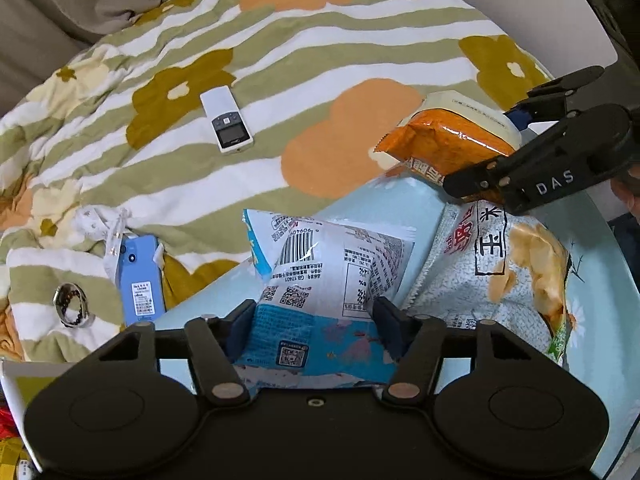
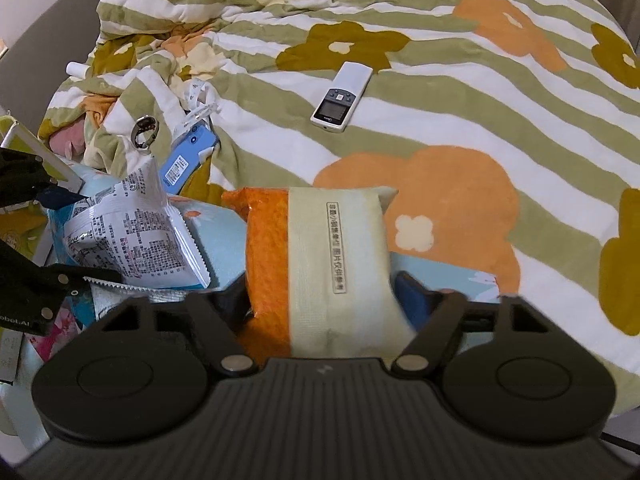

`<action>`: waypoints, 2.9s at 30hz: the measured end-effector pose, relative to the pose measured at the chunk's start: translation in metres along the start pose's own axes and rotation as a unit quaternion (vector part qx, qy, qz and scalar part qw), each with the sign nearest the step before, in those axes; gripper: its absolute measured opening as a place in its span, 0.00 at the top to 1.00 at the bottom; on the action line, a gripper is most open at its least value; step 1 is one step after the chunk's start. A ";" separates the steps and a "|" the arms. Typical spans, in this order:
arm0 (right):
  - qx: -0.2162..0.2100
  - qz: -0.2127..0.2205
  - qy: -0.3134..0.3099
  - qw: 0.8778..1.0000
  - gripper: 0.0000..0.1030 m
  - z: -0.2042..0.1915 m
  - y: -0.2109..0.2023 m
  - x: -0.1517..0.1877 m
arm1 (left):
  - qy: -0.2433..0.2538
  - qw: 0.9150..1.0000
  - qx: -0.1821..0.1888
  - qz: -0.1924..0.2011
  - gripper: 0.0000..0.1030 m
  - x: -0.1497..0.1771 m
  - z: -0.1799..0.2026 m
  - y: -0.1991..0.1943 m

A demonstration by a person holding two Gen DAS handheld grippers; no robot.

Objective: Organize snacks
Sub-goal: 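Grasp blue-white bag with left tool while right tool grasps orange-cream bag, then carry both bags into the cardboard box and open both tools to release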

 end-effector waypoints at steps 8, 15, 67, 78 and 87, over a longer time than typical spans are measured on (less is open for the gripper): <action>0.001 0.015 0.024 1.000 0.24 0.002 -0.011 0.004 | 0.007 0.999 -0.026 0.023 0.38 0.006 0.005 -0.014; 0.007 0.042 0.031 0.999 0.24 -0.001 -0.035 0.002 | -0.018 0.998 -0.038 0.052 0.38 0.010 -0.001 -0.044; -0.056 0.148 -0.013 0.987 0.24 -0.449 -0.146 0.009 | -0.307 0.927 -0.081 0.199 0.37 0.313 -0.192 -0.307; -0.001 0.146 0.008 0.989 0.23 -0.459 -0.131 0.020 | -0.265 0.942 -0.068 0.194 0.00 0.315 -0.184 -0.280; 0.017 0.143 0.031 0.989 0.22 -0.455 -0.120 0.008 | -0.249 0.940 -0.087 0.215 0.00 0.310 -0.192 -0.297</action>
Point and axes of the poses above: each gripper's, at about its wrist camera, not at the fingertips, and y roughly the way its jaws point, z to its right, x to its underside, the point moved 1 cm from there along y, roughly the way its jaws point, and after that the axes turned 6 degrees about z, right-handed, at the moved point
